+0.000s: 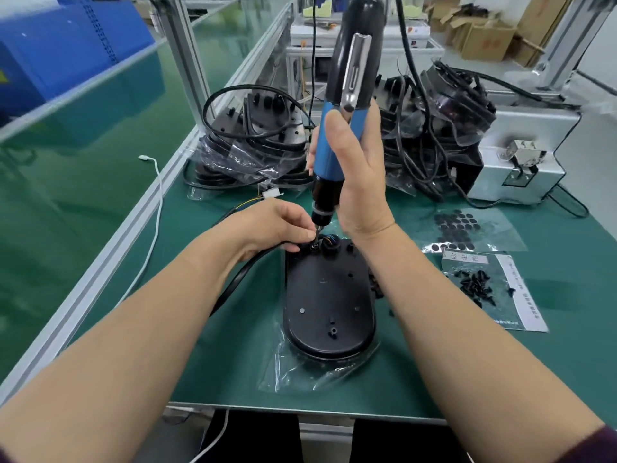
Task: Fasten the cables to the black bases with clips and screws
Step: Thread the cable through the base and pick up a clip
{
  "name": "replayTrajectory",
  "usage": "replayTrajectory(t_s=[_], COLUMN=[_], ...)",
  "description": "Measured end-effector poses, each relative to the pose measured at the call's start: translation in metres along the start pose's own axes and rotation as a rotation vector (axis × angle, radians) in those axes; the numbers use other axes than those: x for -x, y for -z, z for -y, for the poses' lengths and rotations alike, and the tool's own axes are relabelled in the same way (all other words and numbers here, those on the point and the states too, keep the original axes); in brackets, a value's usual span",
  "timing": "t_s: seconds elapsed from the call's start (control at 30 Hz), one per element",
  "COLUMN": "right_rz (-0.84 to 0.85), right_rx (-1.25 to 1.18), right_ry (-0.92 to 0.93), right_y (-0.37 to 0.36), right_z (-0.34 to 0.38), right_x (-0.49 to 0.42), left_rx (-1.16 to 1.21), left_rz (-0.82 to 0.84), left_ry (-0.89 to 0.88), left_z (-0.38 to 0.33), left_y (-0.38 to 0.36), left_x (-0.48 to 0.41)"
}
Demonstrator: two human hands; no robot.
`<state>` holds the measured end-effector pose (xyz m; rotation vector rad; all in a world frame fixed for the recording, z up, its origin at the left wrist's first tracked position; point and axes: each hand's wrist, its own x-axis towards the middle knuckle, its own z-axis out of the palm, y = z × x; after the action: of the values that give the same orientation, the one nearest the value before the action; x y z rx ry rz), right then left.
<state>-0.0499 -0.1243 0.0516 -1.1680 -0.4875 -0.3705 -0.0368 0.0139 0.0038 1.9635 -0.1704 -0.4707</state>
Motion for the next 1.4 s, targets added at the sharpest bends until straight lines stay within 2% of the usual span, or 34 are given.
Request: replayTrajectory(t_s=[0.2, 0.33, 0.5, 0.8, 1.1, 1.23, 1.4], right_rz=[-0.075, -0.148, -0.066, 0.047, 0.016, 0.051, -0.021], right_rx=[-0.047, -0.029, -0.127, 0.019, 0.067, 0.036, -0.082], right_ry=[0.04, 0.018, -0.077, -0.028, -0.04, -0.075, -0.082], right_y=[-0.002, 0.001, 0.009, -0.009, -0.012, -0.01, 0.006], right_z=[-0.004, -0.003, 0.003, -0.002, -0.003, -0.001, 0.014], right_x=[0.001, 0.001, -0.007, -0.005, -0.008, -0.007, -0.012], left_rx=[-0.081, -0.192, -0.318, -0.229, -0.249, -0.219, -0.22], left_rz=[-0.031, 0.011, 0.052, 0.009, -0.028, -0.025, 0.012], left_ry=[-0.058, -0.066, -0.058, -0.058, -0.111, -0.117, -0.111], left_z=[0.0, -0.004, -0.005, 0.002, 0.009, 0.008, 0.007], left_y=[-0.002, -0.003, 0.0, 0.0, -0.003, -0.002, 0.001], left_x=[0.002, 0.002, -0.001, -0.008, -0.01, -0.008, -0.008])
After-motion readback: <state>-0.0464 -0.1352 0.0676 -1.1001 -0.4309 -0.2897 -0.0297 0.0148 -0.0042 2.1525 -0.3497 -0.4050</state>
